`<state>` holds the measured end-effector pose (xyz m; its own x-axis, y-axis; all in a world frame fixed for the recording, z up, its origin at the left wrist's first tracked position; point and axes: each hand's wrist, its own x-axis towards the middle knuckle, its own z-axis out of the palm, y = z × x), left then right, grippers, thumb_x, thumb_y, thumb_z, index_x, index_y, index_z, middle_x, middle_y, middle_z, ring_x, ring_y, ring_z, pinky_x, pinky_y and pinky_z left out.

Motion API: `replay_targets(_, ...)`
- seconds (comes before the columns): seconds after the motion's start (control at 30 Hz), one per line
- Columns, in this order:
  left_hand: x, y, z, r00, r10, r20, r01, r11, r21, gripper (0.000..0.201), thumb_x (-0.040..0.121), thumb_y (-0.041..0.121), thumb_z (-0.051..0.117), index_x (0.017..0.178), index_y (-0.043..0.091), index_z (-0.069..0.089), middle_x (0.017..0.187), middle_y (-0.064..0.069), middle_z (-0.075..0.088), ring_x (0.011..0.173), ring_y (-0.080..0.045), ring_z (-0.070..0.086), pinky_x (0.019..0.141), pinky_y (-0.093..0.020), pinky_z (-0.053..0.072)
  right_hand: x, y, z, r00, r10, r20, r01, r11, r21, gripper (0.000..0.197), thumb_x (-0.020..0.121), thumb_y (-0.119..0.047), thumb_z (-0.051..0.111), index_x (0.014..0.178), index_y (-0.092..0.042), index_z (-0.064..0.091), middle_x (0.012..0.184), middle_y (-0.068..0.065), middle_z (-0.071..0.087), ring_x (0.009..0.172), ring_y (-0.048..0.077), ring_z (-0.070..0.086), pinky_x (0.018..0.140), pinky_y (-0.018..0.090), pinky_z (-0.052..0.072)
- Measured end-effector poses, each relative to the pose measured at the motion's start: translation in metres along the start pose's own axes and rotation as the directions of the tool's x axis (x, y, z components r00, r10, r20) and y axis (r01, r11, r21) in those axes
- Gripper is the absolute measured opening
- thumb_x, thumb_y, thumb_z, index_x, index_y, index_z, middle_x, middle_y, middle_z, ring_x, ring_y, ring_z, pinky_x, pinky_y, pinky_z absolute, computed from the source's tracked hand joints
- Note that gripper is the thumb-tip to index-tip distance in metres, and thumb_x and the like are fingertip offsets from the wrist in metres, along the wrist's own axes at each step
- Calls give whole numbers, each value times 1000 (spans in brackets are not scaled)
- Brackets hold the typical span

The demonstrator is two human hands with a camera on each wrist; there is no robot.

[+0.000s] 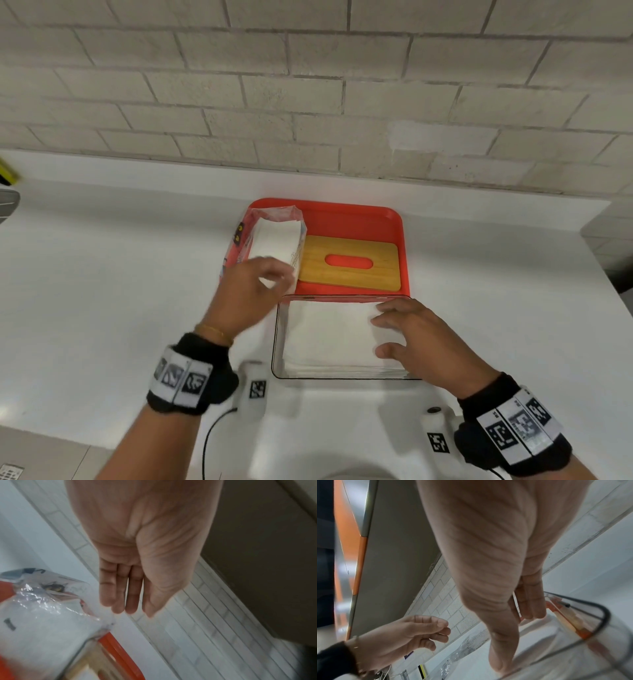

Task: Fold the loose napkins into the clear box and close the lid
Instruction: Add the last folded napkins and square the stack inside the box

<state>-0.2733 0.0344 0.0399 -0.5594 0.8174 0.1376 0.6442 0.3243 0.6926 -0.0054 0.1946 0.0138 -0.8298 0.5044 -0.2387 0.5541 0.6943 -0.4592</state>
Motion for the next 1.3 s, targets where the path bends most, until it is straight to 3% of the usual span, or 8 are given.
replay_targets(0.07,26,-17,-11,981,-160,-107,158,987,-24,10,90,21,77,97,27,80,90,18,75,81,9,70,82,-5,50,0,-1,0,1000,-13,-24,13,1000,10,52,91,-38,77,140,-29,62,152,-19,43,135,-4,41,102,3,22)
replay_targets(0.17,62,-49,-12,912,-409,-29,409,906,111,18,91,26,72,107,26,80,115,2,77,110,-20,70,106,-32,51,2,-2,2,998,-38,-56,39,999,6,47,91,-35,78,136,-31,65,148,-20,47,125,-10,41,93,-7,20)
replay_targets(0.4,94,-75,16,865,-490,113,415,822,390,62,91,46,74,140,10,60,149,-9,56,138,-27,51,118,-35,39,4,7,6,974,-22,-226,7,998,-68,48,84,-30,84,130,-29,71,135,-18,57,122,1,42,93,4,29)
replay_targets(0.63,102,-87,30,854,-514,78,439,794,421,50,87,42,77,120,6,66,121,-14,71,110,-30,67,92,-33,54,6,14,9,971,1,-239,-30,993,-117,57,83,-35,84,137,-29,65,137,-17,55,120,8,50,98,14,32)
replay_targets(0.9,102,-96,28,812,-581,50,559,800,220,65,79,39,86,134,11,65,139,-9,64,129,-31,58,113,-40,46,9,13,9,972,5,-236,-37,991,-131,58,82,-36,84,137,-25,66,136,-16,55,119,11,53,99,16,33)
replay_targets(1.0,99,-92,21,782,-620,54,622,783,-9,49,75,33,86,114,8,71,120,-11,72,114,-35,65,104,-47,54,8,11,7,972,4,-233,-35,991,-127,57,84,-40,82,137,-25,66,137,-17,54,121,9,51,99,16,33)
replay_targets(1.17,87,-58,-13,847,-531,-23,503,815,-288,31,71,26,82,101,21,81,98,0,79,95,-26,74,91,-43,61,4,2,-2,965,-1,-262,-8,999,-36,56,88,-47,76,139,-29,62,139,-18,54,123,5,48,102,17,37)
replay_targets(1.3,67,-15,-46,974,-224,-38,218,968,-124,26,81,18,82,105,24,81,108,7,77,100,-14,71,93,-32,57,-1,-16,-17,937,-17,-348,49,995,86,73,84,-48,80,148,-35,48,143,-20,48,123,2,44,107,26,42)
